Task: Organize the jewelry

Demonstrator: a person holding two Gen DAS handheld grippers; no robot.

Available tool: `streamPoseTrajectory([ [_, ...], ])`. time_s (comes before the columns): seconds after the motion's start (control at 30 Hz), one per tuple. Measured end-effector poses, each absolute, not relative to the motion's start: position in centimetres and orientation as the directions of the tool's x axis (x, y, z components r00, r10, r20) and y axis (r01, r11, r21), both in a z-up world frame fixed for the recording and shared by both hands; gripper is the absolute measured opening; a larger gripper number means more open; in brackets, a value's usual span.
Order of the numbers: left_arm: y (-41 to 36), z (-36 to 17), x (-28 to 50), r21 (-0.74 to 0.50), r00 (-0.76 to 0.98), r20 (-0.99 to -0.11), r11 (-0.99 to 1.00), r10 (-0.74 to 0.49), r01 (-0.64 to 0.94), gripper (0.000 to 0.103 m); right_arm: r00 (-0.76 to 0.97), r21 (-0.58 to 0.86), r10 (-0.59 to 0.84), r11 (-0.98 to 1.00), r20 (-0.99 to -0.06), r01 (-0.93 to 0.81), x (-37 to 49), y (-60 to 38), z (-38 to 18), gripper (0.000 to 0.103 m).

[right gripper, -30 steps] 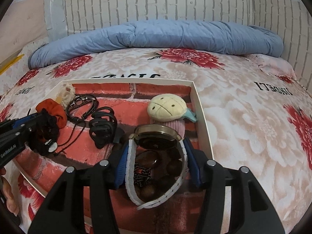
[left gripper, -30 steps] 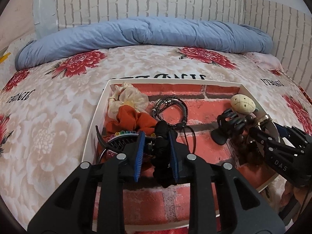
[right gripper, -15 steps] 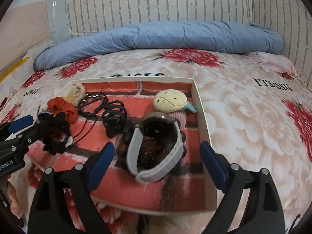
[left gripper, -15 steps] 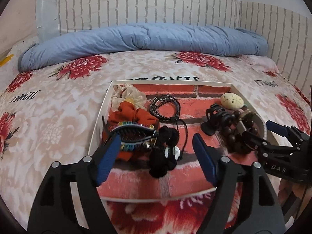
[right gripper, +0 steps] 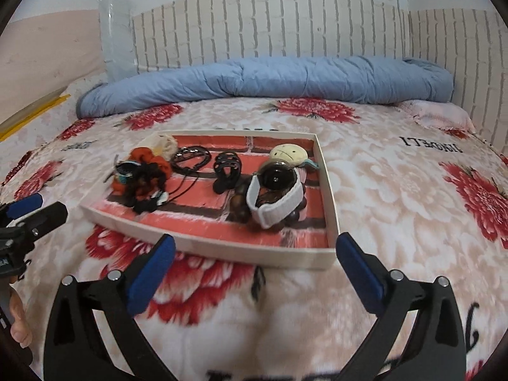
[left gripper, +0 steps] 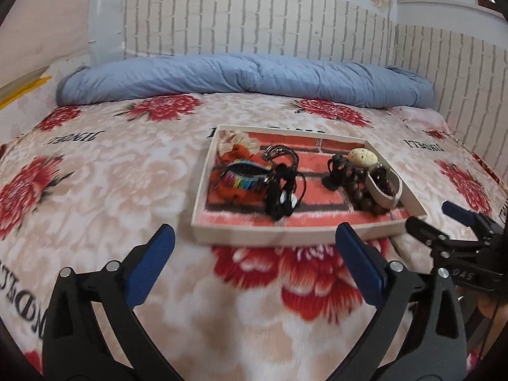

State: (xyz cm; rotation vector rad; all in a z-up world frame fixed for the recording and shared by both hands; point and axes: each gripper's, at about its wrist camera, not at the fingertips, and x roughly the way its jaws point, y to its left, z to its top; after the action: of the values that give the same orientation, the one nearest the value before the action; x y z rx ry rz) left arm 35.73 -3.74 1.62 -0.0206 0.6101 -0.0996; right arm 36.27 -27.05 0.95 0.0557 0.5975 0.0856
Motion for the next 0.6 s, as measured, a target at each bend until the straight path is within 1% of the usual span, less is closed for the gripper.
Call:
streamPoseTrajectory([
  [0.13, -3.5, 1.8, 32.6, -0.024, 0.835, -0.547, 0.998, -0.067, 0.065, 0.098, 0.844, 0.082, 0.088, 0.995, -0.529, -0.053, 33.2, -27.1, 1.5, 0.099],
  [0.33, -4.1, 2.6, 27.6, 0.053, 0.874, -0.486, 0.998, -0.014, 0.045, 0.098, 0.857, 0.088, 0.104, 0.994, -0.505, -0.068, 28.8, -26.8, 2.1, 0.099],
  [0.53, -4.5, 3.7, 22.3, 0.045, 0.906, -0.421, 0.998, -0.030, 0.054, 0.098, 0.872, 0.116, 0.119, 0.991, -0.475, -0.072, 24.3, -26.7, 2.7, 0.099],
  [0.6, -4.5, 3.6, 21.3, 0.036, 0.910, -0.414, 0.998, -0.027, 0.046, 0.098, 0.877, 0.125, 0.116, 0.990, -0.466, -0.065, 22.8, -26.8, 2.7, 0.099],
])
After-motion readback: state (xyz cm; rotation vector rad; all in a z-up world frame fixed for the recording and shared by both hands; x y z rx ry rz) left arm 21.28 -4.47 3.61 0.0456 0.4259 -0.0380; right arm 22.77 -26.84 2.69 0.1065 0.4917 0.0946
